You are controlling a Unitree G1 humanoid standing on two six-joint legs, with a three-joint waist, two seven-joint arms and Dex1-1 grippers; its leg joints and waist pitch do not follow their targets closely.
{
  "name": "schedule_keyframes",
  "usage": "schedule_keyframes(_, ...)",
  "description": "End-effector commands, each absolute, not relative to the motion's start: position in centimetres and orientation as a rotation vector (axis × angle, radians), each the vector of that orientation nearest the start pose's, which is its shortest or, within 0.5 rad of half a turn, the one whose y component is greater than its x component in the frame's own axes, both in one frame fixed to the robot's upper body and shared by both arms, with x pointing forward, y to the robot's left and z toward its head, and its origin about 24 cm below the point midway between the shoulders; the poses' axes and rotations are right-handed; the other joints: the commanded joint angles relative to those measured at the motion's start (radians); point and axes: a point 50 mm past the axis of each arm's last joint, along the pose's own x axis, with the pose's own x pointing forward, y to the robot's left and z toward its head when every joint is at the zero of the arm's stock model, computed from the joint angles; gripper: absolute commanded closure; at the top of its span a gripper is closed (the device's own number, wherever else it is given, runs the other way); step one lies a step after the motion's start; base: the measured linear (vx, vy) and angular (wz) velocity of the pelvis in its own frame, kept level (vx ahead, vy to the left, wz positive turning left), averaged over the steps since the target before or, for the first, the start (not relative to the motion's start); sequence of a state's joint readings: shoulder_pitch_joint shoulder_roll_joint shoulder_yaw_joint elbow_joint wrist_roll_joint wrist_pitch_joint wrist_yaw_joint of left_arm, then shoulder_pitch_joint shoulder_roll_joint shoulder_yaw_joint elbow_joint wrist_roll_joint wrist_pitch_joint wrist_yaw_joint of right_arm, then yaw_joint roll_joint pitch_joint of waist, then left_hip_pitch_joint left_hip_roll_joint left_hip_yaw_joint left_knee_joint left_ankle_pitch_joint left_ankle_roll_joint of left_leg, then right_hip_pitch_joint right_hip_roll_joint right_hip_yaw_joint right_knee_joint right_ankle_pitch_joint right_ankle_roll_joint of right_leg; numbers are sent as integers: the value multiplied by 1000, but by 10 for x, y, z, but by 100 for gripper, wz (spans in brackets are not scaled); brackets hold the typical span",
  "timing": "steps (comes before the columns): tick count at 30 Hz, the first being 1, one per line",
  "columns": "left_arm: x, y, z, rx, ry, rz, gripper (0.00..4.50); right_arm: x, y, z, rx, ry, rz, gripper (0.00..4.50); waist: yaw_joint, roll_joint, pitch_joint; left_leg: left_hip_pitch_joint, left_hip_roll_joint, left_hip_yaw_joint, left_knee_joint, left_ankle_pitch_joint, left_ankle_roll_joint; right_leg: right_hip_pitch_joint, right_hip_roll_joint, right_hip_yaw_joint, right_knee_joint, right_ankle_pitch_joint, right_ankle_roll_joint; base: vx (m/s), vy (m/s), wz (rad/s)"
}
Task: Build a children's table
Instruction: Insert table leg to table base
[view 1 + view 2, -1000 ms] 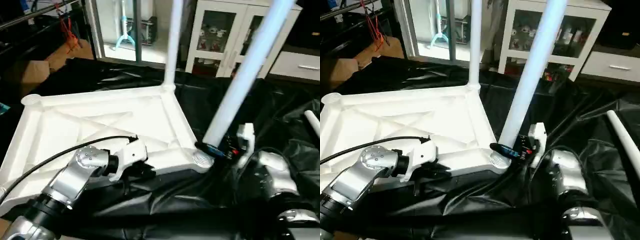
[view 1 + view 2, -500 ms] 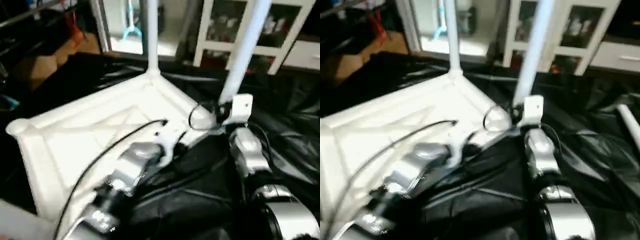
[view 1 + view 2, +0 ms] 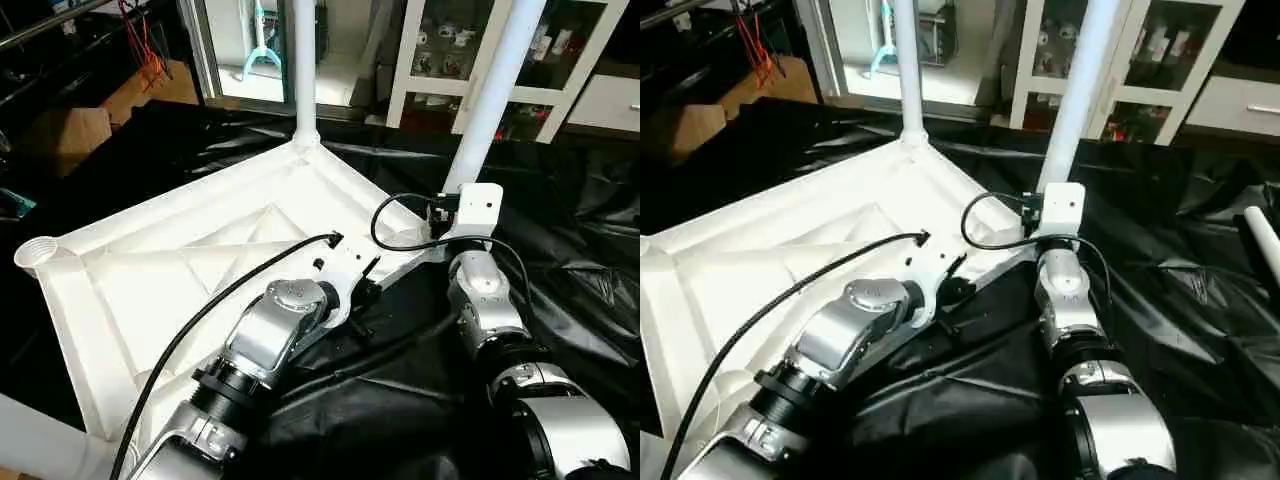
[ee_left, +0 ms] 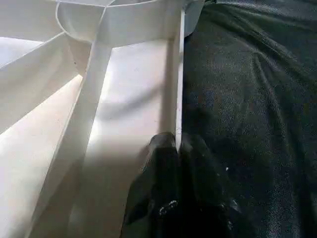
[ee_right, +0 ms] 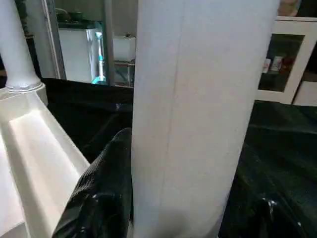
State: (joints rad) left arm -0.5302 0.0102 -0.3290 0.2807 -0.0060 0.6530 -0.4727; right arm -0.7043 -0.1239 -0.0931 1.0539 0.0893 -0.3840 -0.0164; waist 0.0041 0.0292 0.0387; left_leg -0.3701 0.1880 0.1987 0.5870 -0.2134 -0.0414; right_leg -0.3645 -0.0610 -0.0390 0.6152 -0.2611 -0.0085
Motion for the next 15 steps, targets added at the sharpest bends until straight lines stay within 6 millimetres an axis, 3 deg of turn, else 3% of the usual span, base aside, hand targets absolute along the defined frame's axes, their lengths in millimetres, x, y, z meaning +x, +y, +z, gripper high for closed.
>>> schedule_keyframes(1,329,60,75,188,360,-593,450,339,-135,3,-44,154,133,264,-5,-17,-28,7,48,-20,-61,-56,121,27,-74,42,-65,136,-235,0,0,0)
schedule_keyframes(2,329,60,75,190,360,-597,450,340,-134,6,-33,141,159,264,-6,-17,-29,7,48,-20,-60,-55,124,28,-74,42,-64,142,-237,0,0,0)
schedule_keyframes(5,328,59,75,190,355,-611,450,343,-131,15,-30,84,225,194,-6,-18,-30,5,47,-20,-57,-28,143,29,-74,42,-59,182,-246,0,0,0)
schedule_keyframes(7,328,59,75,190,356,-620,450,344,-133,21,-40,48,244,185,-6,-15,-29,2,47,-19,-55,-30,156,29,-77,41,-60,182,-252,0,0,0)
schedule_keyframes(8,328,59,75,190,352,-626,450,345,-133,24,-34,32,257,185,-16,-17,-29,-9,45,-23,-55,-18,157,36,-77,39,-58,187,-256,0,0,0)
schedule_keyframes(9,328,59,75,191,352,-629,450,346,-134,27,-29,12,269,173,-21,-16,-32,-10,44,-24,-53,-13,158,38,-77,38,-56,200,-262,0,0,0)
schedule_keyframes(10,327,60,75,194,352,-636,450,347,-137,33,-23,-20,281,173,-31,-18,-42,-20,42,-30,-45,53,172,48,-76,39,-40,304,-272,0,0,0)
schedule_keyframes(12,327,61,75,196,352,-641,450,348,-139,36,-22,-40,287,146,-30,-20,-48,-16,39,-27,-26,169,243,39,-69,38,-18,518,-299,0,0,0)
schedule_keyframes(13,327,62,75,198,353,-645,450,348,-142,40,-22,-66,301,146,-30,-20,-48,-16,39,-27,-26,169,243,39,-69,38,-18,518,-299,0,0,0)
schedule_keyframes(14,326,64,74,203,354,-659,450,348,-147,49,2,-119,329,143,-20,-14,-49,-15,41,-26,-18,200,281,34,-69,36,-11,585,-297,0,0,0)
schedule_keyframes(15,326,65,73,205,353,-665,450,347,-151,54,5,-160,342,137,-17,-11,-47,-12,45,-25,-19,200,288,31,-70,36,-10,587,-297,0,0,0)
